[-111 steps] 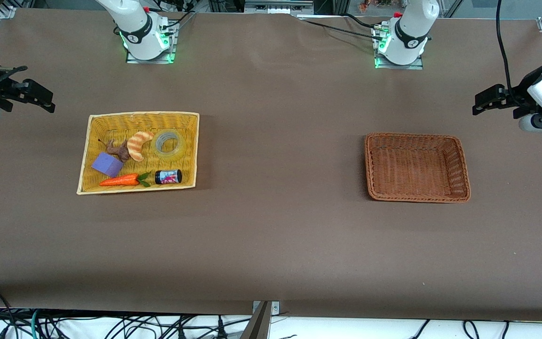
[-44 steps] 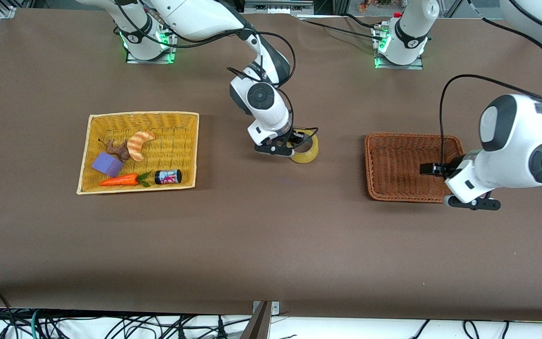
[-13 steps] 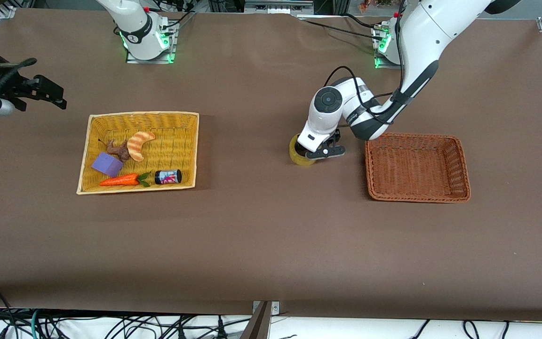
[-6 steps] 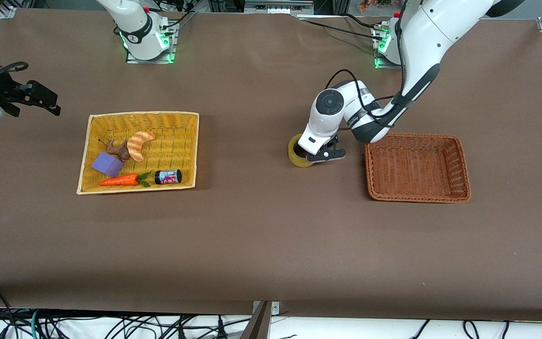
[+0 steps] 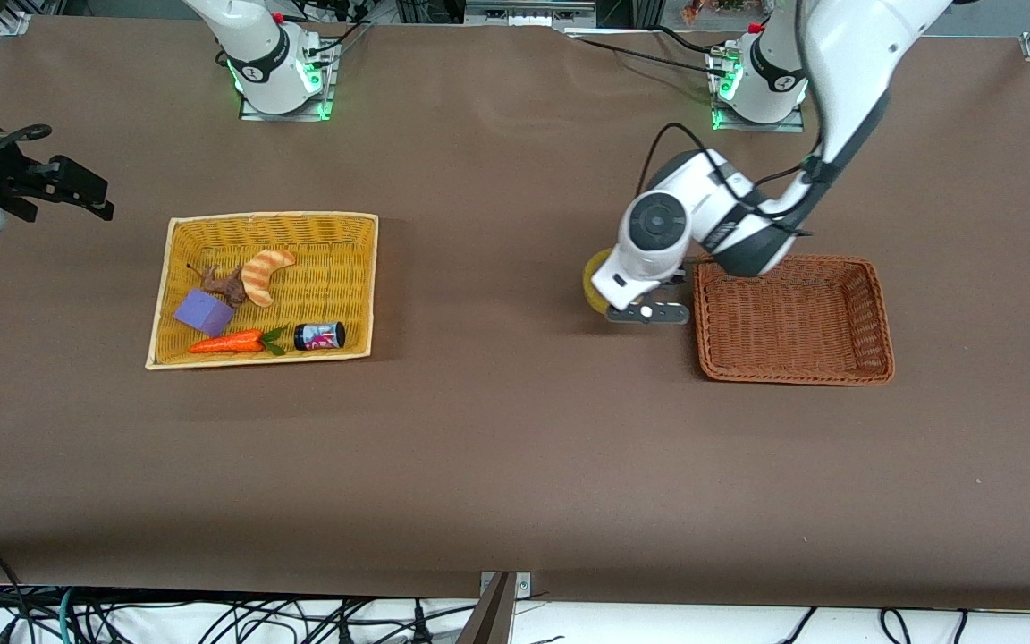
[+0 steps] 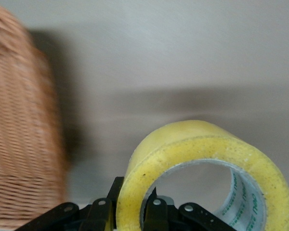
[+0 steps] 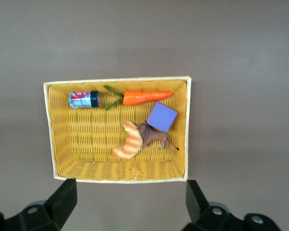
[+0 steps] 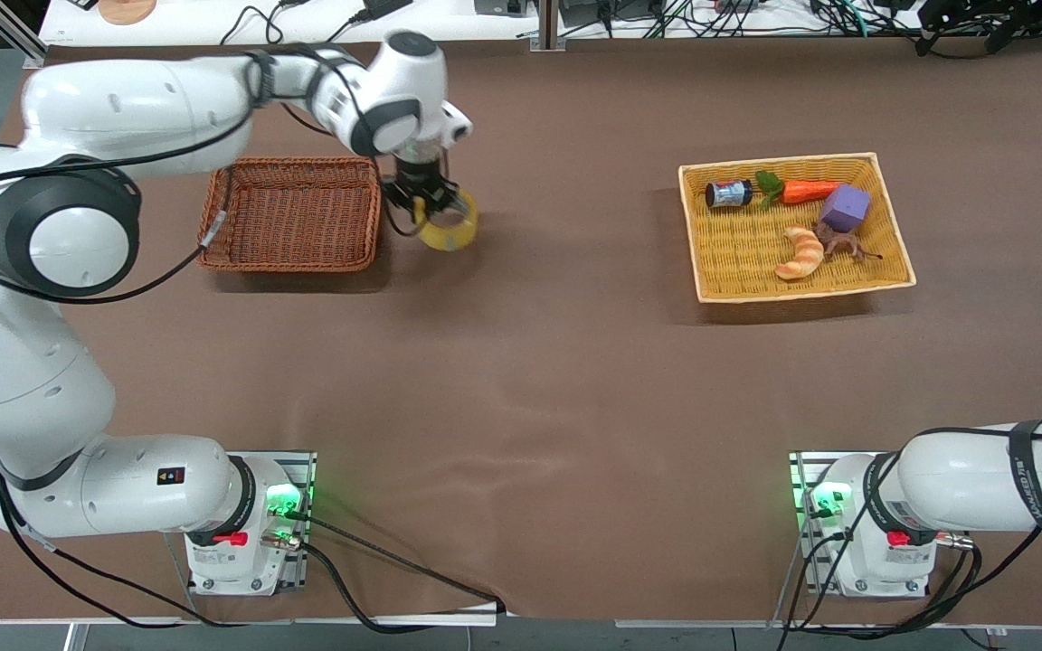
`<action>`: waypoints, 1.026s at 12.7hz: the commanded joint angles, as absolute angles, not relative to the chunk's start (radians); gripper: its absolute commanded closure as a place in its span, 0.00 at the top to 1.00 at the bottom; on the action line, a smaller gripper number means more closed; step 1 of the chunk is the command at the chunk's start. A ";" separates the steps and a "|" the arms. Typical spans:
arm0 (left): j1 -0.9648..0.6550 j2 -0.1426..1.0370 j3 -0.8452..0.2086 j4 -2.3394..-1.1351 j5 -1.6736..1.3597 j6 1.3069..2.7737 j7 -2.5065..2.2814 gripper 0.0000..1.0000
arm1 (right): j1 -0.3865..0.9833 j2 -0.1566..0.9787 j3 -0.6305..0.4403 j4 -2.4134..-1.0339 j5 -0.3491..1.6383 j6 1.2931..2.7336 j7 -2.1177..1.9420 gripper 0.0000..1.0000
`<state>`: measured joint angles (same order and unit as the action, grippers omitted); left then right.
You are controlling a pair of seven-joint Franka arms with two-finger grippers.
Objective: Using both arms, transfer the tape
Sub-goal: 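Carry the tape with the left gripper into the wicker basket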
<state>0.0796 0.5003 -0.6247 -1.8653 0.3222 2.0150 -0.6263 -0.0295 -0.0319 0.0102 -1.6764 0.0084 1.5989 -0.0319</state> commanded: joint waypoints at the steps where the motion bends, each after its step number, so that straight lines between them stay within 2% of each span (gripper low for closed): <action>1: 0.046 0.359 -0.404 -1.879 0.146 1.988 -0.270 0.00 | -0.017 -0.031 -0.011 -1.657 0.008 1.565 -0.017 1.00; 3: -0.007 0.310 -0.226 -1.885 0.101 1.961 -0.065 0.00 | -0.017 -0.032 -0.015 -1.655 0.006 1.557 -0.020 1.00; 6: -0.011 0.287 -0.112 -1.911 0.100 1.960 0.067 0.00 | -0.017 -0.032 -0.014 -1.655 0.006 1.557 -0.018 1.00; 9: -0.009 0.285 -0.077 -1.983 0.112 2.035 0.097 0.00 | -0.015 -0.032 -0.014 -1.655 0.006 1.557 -0.018 1.00; 13: -0.008 0.278 -0.052 -2.179 0.114 2.319 0.098 0.00 | -0.017 -0.032 -0.017 -1.657 0.009 1.540 -0.017 1.00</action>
<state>0.0085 0.3215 -0.0764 -2.0816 0.1317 2.2240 0.0688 -0.0275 -0.0321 -0.0057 -1.6750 0.0084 1.5713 -0.0318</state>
